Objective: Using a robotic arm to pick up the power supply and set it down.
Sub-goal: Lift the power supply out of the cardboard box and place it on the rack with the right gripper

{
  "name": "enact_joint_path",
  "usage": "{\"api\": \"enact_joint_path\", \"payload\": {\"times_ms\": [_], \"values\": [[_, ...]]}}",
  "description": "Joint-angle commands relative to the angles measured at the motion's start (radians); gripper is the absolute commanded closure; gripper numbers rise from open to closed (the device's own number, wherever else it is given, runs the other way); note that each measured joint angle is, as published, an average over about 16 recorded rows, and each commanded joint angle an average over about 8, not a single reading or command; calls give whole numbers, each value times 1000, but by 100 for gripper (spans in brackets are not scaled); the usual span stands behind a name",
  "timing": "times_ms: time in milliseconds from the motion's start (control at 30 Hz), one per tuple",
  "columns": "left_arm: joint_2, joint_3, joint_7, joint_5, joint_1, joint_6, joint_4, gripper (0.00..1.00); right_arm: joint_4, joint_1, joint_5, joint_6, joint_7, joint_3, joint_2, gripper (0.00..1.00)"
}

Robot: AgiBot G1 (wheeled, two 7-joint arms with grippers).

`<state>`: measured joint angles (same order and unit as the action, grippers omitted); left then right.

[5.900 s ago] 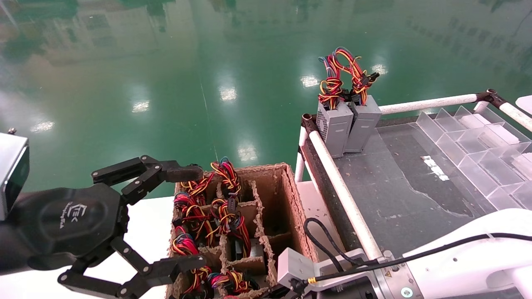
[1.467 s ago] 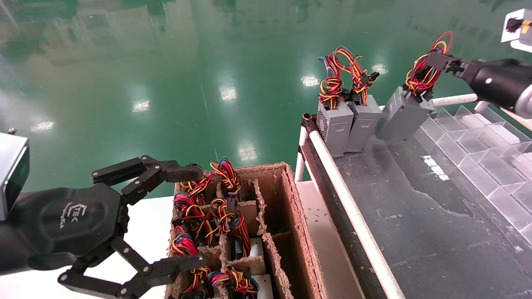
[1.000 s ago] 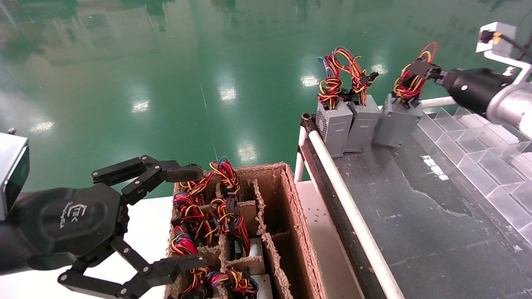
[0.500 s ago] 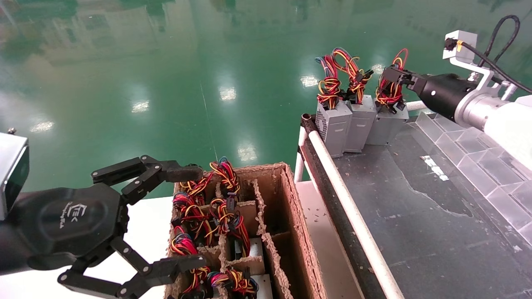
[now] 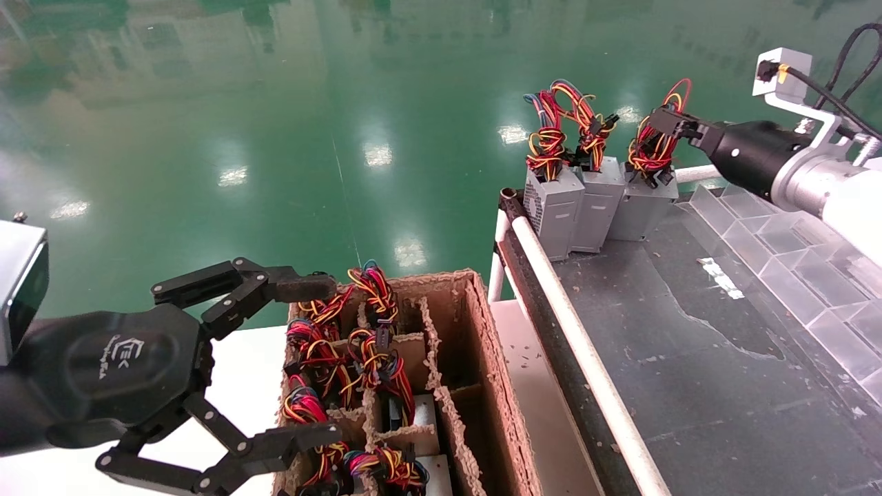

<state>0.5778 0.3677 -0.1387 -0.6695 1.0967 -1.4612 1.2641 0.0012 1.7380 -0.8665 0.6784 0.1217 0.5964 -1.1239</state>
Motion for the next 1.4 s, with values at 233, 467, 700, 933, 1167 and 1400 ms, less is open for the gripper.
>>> {"api": "enact_joint_path", "payload": {"times_ms": [233,467,700,933,1167,1400], "values": [[0,0,0,0,0,0,0,0,-1,8,1,26,11,-1,15,100],[0,0,0,0,0,0,0,0,-4,5,3,56,25,-2,34,100],[0,0,0,0,0,0,0,0,-5,-4,4,92,37,-3,54,100],[0,0,0,0,0,0,0,0,-6,-14,1,104,45,0,56,100],[0,0,0,0,0,0,0,0,-5,-18,-11,71,34,8,39,100],[0,0,0,0,0,0,0,0,-2,-22,-13,36,17,9,27,43]]}}
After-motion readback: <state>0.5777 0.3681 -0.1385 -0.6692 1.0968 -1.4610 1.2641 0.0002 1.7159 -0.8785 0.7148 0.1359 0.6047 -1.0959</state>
